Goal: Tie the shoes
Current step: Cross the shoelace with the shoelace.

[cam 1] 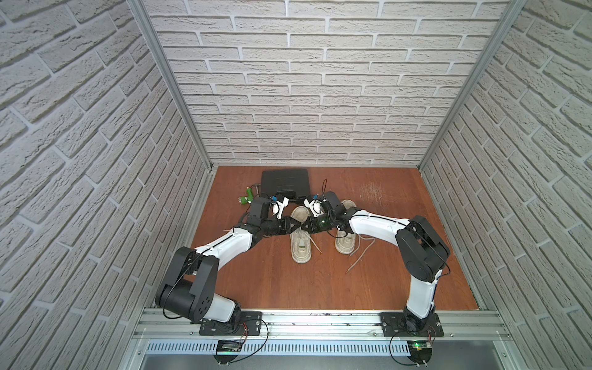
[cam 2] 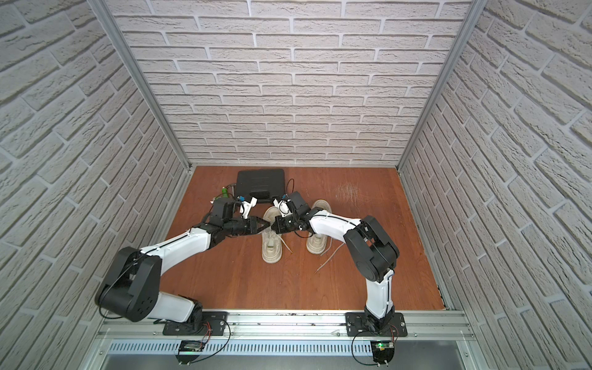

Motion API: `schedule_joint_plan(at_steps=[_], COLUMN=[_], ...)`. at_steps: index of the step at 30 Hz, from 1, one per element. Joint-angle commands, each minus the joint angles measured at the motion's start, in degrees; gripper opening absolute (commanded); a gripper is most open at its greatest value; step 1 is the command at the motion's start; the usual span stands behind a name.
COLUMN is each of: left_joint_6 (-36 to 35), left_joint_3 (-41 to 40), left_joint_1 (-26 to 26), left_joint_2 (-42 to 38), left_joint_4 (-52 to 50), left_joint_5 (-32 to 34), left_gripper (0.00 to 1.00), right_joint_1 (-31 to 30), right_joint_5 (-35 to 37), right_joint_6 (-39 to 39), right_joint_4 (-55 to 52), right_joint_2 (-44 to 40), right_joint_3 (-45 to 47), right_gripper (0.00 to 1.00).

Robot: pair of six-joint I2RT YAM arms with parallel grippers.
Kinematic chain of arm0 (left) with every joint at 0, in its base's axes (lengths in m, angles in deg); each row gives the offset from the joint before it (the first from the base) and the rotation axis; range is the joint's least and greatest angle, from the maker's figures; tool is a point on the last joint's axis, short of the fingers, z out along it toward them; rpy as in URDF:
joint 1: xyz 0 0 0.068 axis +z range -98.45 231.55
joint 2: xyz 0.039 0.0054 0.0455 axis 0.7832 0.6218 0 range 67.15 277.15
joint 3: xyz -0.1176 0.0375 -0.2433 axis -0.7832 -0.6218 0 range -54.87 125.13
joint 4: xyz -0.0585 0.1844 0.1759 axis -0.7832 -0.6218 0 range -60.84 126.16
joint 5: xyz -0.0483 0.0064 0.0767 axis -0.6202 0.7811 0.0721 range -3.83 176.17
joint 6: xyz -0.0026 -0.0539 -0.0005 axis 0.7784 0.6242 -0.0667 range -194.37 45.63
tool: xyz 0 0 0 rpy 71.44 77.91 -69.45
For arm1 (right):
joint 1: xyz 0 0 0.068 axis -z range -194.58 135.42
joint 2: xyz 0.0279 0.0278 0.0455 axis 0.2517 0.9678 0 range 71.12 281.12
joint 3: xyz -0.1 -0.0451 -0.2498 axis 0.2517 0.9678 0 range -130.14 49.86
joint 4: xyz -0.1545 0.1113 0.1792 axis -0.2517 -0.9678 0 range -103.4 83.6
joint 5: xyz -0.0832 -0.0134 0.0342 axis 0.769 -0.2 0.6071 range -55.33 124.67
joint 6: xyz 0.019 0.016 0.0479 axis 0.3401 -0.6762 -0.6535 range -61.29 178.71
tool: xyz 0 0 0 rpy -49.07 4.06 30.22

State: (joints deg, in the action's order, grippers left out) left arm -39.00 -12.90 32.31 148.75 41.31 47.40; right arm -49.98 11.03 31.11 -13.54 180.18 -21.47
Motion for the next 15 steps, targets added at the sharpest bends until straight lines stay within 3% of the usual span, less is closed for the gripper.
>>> schedule_joint_plan(at_steps=[1, 9, 15], left_joint_6=[-2.0, -1.9, 1.2], left_joint_3=[-0.8, -1.3, -1.9], left_joint_1=[2.1, 7.2, 7.2], left_joint_2=[-2.5, -1.3, 6.1], left_joint_4=[-2.6, -3.8, 4.2], left_joint_5=[0.3, 0.9, -3.9], left_gripper=[0.33, 0.37, 0.27], right_joint_1=[0.2, 0.2, -0.1], right_joint_5=[1.5, 2.0, 1.8], right_joint_6=[1.7, 2.8, 3.1], right_joint_4=[-0.4, -1.6, -1.7], right_joint_2=[-1.7, -1.9, -1.8], right_joint_3=[0.2, 0.1, -0.2], right_gripper=[0.03, 0.03, 0.03])
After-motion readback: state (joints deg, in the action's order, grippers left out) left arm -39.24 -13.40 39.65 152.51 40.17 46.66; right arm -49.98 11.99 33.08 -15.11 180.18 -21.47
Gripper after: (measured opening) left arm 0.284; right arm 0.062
